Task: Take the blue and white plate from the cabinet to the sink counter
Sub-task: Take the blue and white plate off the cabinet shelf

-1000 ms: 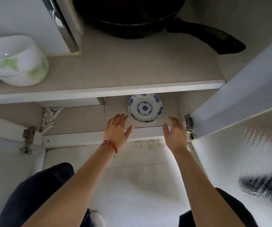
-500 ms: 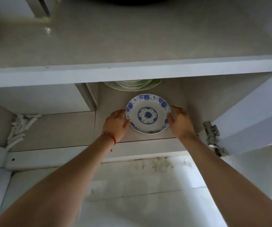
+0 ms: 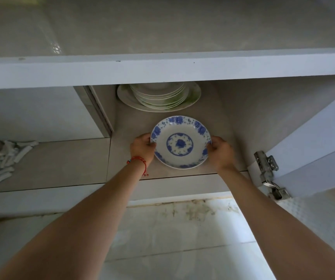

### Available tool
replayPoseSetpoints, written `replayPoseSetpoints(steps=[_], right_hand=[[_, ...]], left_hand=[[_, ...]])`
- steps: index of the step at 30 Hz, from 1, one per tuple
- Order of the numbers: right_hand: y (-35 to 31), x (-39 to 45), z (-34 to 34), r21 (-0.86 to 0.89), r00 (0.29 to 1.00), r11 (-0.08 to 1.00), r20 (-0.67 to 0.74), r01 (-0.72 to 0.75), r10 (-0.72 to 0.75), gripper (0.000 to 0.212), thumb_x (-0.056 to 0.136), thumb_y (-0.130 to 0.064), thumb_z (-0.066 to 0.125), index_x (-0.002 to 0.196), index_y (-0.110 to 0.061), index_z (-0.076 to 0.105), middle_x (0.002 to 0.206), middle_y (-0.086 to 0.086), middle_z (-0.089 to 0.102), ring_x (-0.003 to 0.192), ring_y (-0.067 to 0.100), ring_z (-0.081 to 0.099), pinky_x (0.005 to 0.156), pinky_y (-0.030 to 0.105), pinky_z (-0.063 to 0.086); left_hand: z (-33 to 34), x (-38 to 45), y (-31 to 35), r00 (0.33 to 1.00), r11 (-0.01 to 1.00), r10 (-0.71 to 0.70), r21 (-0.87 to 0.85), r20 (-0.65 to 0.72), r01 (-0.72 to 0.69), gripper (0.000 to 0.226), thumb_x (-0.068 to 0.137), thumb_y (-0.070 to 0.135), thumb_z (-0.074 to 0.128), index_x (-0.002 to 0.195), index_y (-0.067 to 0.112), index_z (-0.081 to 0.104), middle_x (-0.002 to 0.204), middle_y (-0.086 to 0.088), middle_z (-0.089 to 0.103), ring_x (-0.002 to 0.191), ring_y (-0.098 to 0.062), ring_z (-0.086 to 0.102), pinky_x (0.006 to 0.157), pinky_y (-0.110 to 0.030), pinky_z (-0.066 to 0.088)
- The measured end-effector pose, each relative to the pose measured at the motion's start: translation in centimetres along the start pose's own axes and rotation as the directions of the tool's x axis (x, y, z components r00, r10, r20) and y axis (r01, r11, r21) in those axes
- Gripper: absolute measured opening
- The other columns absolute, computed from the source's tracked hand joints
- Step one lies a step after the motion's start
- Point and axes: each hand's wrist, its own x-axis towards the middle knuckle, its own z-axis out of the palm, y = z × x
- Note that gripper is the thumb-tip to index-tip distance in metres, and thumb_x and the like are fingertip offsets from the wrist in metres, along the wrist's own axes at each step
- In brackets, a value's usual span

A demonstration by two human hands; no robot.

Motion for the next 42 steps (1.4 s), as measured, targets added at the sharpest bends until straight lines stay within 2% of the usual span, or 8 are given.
replayPoseSetpoints(steps=[4,9,16,22,27,32,37,42], right_hand=[[0.1,-1.3,0.0,-0.013,0.996,0.999,-0.070,0.051,-0.052,0.013,0.081,-0.004,0.055,0.088,-0.002,0.066,0.083,0.020,0.070,0.073,0.028,0.060,0.054,0.019,0.036],[-0.9,-5.8,0.5,0.222,0.956,0.972,-0.260,-0.077,0.135,0.026,0.082,0.002,0.045,0.090,-0.009,0.068,0.085,0.013,0.069,0.075,0.023,0.059,0.059,0.021,0.041],[-2.6,-12.8,-1.0,0.331,0.927,0.934,-0.290,-0.137,0.239,0.025,0.085,-0.005,0.053,0.098,-0.019,0.068,0.074,-0.009,0.063,0.068,0.005,0.060,0.058,0.013,0.046],[-5.0,-16.6,-4.7,0.324,0.925,0.925,-0.251,-0.197,0.285,0.027,0.086,-0.005,0.052,0.102,-0.021,0.067,0.070,-0.018,0.061,0.060,-0.005,0.059,0.054,0.009,0.048],[-8.1,-20.1,-9.5,0.302,0.919,0.920,-0.226,-0.249,0.323,0.024,0.088,-0.010,0.052,0.106,-0.018,0.065,0.081,0.001,0.067,0.070,0.009,0.063,0.065,0.026,0.053],[-10.5,-24.0,-13.4,0.277,0.897,0.925,-0.284,-0.261,0.338,0.022,0.087,-0.009,0.054,0.103,-0.020,0.066,0.066,-0.016,0.060,0.057,-0.007,0.058,0.055,0.012,0.047],[-13.9,-27.6,-17.6,0.285,0.893,0.910,-0.250,-0.301,0.374,0.024,0.087,-0.010,0.053,0.106,-0.019,0.065,0.067,-0.019,0.059,0.061,-0.005,0.059,0.047,-0.001,0.041],[-18.1,-31.1,-22.4,0.268,0.892,0.916,-0.263,-0.299,0.368,0.025,0.088,-0.009,0.052,0.106,-0.020,0.065,0.065,-0.027,0.056,0.059,-0.015,0.057,0.047,0.002,0.043]], left_hand=[[-0.2,-1.2,-0.2,0.997,0.991,-0.067,-0.114,-0.030,0.063,0.027,0.077,-0.005,0.051,0.089,0.009,0.071,0.090,-0.015,0.073,0.078,-0.018,0.063,0.075,-0.028,0.050],[-0.8,-5.0,0.3,0.989,0.949,-0.116,-0.304,-0.087,0.084,0.024,0.079,-0.004,0.057,0.098,0.007,0.069,0.094,-0.006,0.068,0.089,-0.025,0.064,0.084,-0.036,0.051],[-4.3,-11.7,-0.2,0.971,0.904,-0.166,-0.419,-0.170,0.082,0.043,0.075,-0.015,0.058,0.089,0.025,0.065,0.092,0.006,0.066,0.064,0.006,0.064,0.064,-0.017,0.055],[-7.1,-15.9,3.5,0.981,0.905,-0.140,-0.419,-0.137,0.071,0.043,0.075,-0.015,0.059,0.099,0.020,0.063,0.099,0.003,0.065,0.070,0.003,0.066,0.066,-0.015,0.056],[-10.1,-19.1,8.4,0.988,0.946,-0.151,-0.293,-0.016,0.140,0.045,0.075,-0.012,0.060,0.090,0.030,0.065,0.087,0.013,0.067,0.067,0.006,0.065,0.059,-0.009,0.052],[-12.5,-22.5,12.8,0.978,0.954,-0.189,-0.222,0.084,0.203,0.042,0.076,-0.010,0.059,0.102,0.022,0.066,0.099,-0.003,0.069,0.083,-0.015,0.067,0.081,-0.035,0.054],[-15.6,-26.2,18.0,0.969,0.947,-0.208,-0.221,0.134,0.234,0.049,0.077,-0.008,0.058,0.083,0.040,0.067,0.089,0.004,0.071,0.077,0.000,0.066,0.072,-0.024,0.058],[-18.9,-29.5,24.1,0.960,0.939,-0.225,-0.224,0.169,0.259,0.052,0.076,-0.008,0.059,0.079,0.043,0.068,0.086,0.007,0.073,0.081,-0.007,0.068,0.072,-0.030,0.056]])
